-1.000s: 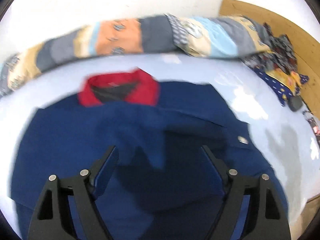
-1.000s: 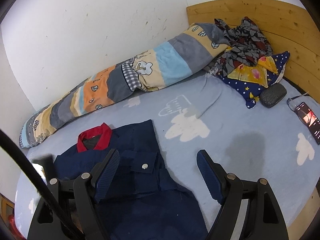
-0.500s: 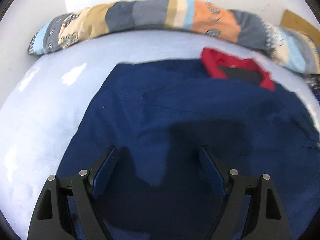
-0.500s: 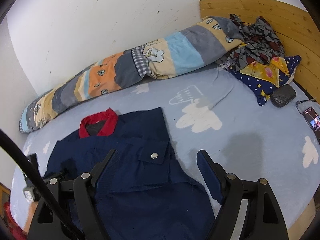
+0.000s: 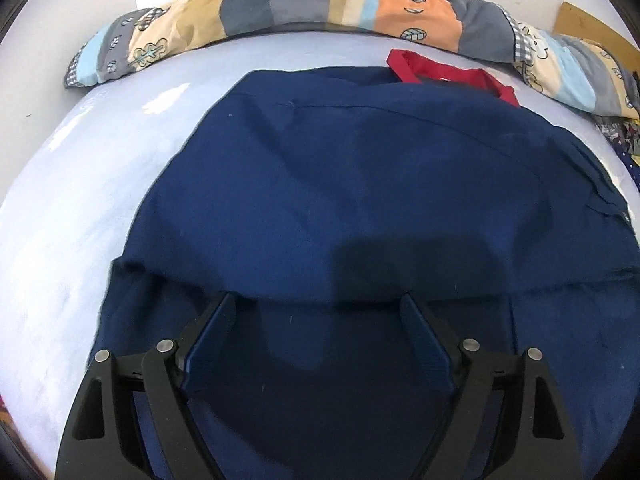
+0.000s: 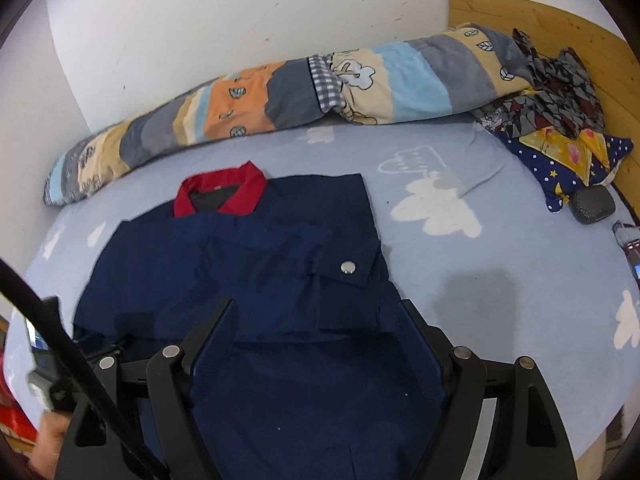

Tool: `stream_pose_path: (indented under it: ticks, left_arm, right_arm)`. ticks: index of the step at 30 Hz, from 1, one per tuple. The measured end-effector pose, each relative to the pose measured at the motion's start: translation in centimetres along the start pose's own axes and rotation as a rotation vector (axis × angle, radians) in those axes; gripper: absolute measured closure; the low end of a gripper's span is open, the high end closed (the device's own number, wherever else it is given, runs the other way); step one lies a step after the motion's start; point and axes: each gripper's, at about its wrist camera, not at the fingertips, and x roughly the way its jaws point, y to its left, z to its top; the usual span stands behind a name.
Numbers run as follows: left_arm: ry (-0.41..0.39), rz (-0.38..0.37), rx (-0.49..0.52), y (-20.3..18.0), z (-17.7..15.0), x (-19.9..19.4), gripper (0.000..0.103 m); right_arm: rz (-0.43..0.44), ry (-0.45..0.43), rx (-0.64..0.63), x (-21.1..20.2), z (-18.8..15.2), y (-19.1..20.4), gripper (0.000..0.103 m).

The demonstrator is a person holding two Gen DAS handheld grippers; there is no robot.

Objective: Fold large clothes

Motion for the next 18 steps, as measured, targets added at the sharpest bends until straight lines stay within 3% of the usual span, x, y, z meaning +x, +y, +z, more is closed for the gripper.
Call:
stream_pose_path:
  ticks: [6, 11, 15, 18]
  left_arm:
    - [-0.119, 0.033, 0.096, -2.0, -2.2, -7.1, 0.019]
    - [-0.146, 0.016, 0.053, -1.8, -5.4, -11.3, 0.017]
    - [-0.193, 0.030, 0.070, -1.8, -6.0, -11.4, 0.017]
    - [-0.200, 0.049, 0.074, -1.7, -6.1, -11.0, 0.017]
  right_arm:
    - [0.003, 0.056, -0.047, 1.7, -0.9, 0.4, 0.019]
    - [-0.017, 0.066, -0.070, 4.4, 0.2, 0.6, 0.019]
    - [0.025, 0.148, 0.017, 8.7, 1.5, 0.0, 0.042]
    - [-0.008, 0.184, 0.014, 11.8, 1.7, 0.3, 0.043]
